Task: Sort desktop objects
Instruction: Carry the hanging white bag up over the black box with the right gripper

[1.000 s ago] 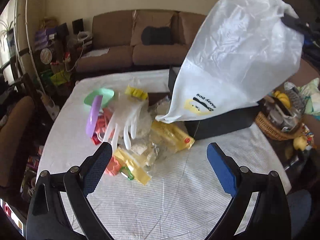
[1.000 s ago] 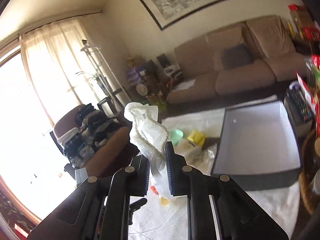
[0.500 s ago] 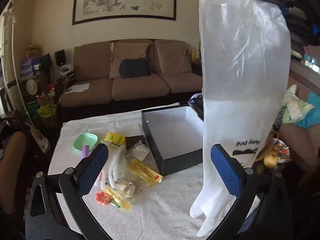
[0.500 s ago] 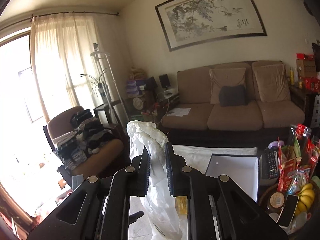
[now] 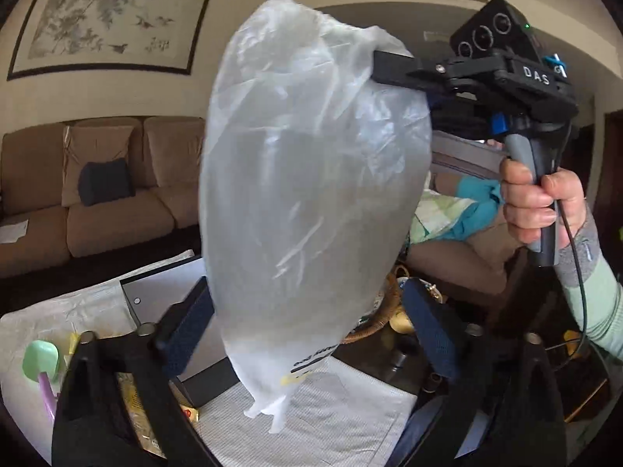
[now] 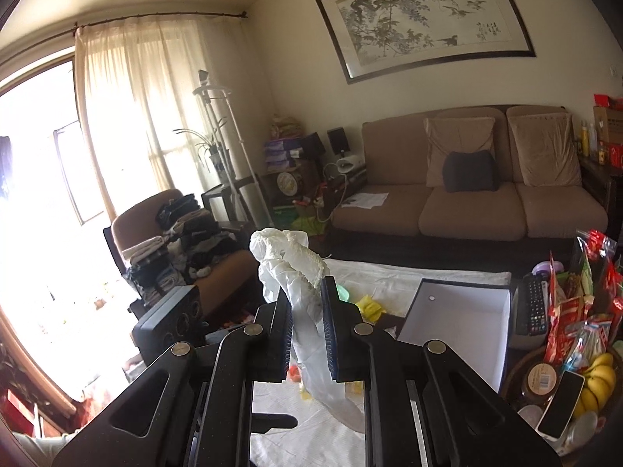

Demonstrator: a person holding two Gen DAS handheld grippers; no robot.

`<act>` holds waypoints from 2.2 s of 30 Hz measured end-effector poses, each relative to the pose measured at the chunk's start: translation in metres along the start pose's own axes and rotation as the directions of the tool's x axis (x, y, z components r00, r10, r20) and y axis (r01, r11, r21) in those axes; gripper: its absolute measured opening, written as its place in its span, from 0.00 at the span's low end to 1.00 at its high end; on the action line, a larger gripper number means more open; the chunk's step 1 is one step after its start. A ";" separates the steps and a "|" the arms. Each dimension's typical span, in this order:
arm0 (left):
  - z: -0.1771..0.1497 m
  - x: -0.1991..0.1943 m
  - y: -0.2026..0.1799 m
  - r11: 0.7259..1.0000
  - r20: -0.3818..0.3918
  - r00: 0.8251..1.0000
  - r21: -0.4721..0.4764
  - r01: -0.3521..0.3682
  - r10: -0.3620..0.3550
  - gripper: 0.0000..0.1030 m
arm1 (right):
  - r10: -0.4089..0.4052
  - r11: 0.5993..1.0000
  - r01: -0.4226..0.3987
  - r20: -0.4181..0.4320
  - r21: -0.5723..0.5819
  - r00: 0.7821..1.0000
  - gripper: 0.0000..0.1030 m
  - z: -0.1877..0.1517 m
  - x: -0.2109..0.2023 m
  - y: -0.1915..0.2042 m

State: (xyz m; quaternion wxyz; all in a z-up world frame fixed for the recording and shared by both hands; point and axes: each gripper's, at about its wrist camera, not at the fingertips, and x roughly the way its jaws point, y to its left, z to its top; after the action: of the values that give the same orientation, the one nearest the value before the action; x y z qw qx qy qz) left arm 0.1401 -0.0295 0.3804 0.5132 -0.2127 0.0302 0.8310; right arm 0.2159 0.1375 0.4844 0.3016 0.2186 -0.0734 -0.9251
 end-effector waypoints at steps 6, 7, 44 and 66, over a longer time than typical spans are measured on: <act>0.005 0.039 0.013 0.997 -0.129 0.990 -0.041 -0.069 0.063 0.03 | -0.035 0.999 0.035 -0.011 0.024 0.999 0.13 -0.006 0.010 -0.029; 0.006 0.043 0.016 0.995 -0.130 0.989 -0.051 -0.083 0.076 0.03 | -0.038 0.999 0.038 -0.012 0.025 0.999 0.13 -0.007 0.012 -0.034; -0.001 0.276 0.232 0.962 -0.294 0.936 -0.133 -0.239 0.191 0.02 | -0.135 0.971 0.145 -0.061 0.188 0.989 0.12 -0.010 0.227 -0.320; 0.035 0.282 0.234 0.953 -0.322 0.914 -0.092 -0.290 0.247 0.02 | -0.195 0.974 0.206 -0.112 0.091 0.974 0.12 0.021 0.244 -0.313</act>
State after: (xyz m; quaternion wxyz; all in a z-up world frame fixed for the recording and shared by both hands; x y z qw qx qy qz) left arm -0.1816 0.1068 0.2642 0.3672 -0.3677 0.0810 0.8505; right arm -0.1349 0.2464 0.3314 0.1985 0.2873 -0.0823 -0.9334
